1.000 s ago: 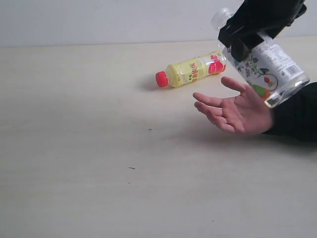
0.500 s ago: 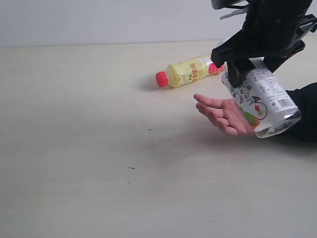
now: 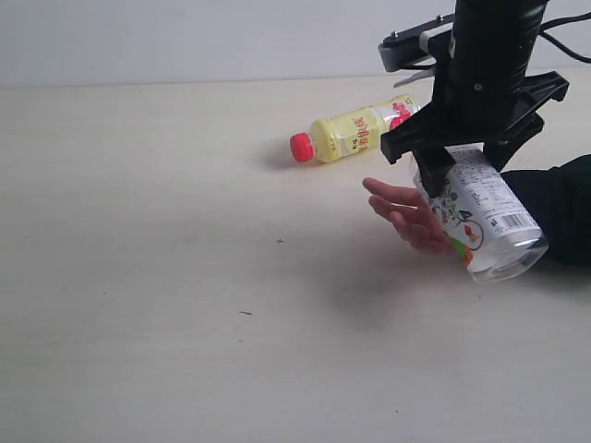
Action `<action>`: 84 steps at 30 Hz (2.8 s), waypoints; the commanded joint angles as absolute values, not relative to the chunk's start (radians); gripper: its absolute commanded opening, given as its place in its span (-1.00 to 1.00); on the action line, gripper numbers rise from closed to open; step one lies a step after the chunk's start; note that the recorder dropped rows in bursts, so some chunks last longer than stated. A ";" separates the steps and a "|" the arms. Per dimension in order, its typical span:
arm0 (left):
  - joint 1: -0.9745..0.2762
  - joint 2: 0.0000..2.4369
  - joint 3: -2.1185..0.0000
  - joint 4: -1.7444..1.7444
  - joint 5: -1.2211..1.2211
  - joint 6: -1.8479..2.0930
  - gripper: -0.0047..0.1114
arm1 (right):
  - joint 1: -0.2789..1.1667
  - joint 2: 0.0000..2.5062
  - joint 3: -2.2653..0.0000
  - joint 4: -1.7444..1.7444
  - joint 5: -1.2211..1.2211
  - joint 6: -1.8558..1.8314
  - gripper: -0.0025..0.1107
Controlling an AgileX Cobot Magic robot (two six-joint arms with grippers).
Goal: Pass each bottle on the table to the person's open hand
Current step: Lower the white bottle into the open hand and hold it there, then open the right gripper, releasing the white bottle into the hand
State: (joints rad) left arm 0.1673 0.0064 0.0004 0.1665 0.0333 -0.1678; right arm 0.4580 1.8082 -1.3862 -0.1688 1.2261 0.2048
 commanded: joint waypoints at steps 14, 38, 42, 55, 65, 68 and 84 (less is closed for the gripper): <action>0.170 0.000 0.000 0.172 0.029 -0.165 -0.92 | 0.452 1.875 -1.382 -0.221 1.145 0.240 -0.96; 0.170 0.000 0.000 0.172 0.029 -0.165 -0.92 | 0.454 1.875 -1.382 -0.236 1.111 0.246 0.06; 0.170 0.000 0.000 0.172 0.029 -0.165 -0.92 | 0.454 1.875 -1.382 -0.236 1.112 0.246 0.28; 0.170 0.000 0.000 0.172 0.029 -0.165 -0.92 | 0.454 1.875 -1.382 -0.243 1.108 0.246 0.42; 0.170 0.000 0.000 0.172 0.029 -0.165 -0.92 | 0.454 1.872 -1.384 -0.243 1.108 0.246 0.42; 0.170 0.000 0.000 0.172 0.029 -0.165 -0.92 | 0.454 1.870 -1.384 -0.244 1.112 0.246 0.42; 0.170 0.000 0.000 0.172 0.029 -0.165 -0.92 | 0.454 1.670 -1.408 -0.243 1.109 0.182 0.40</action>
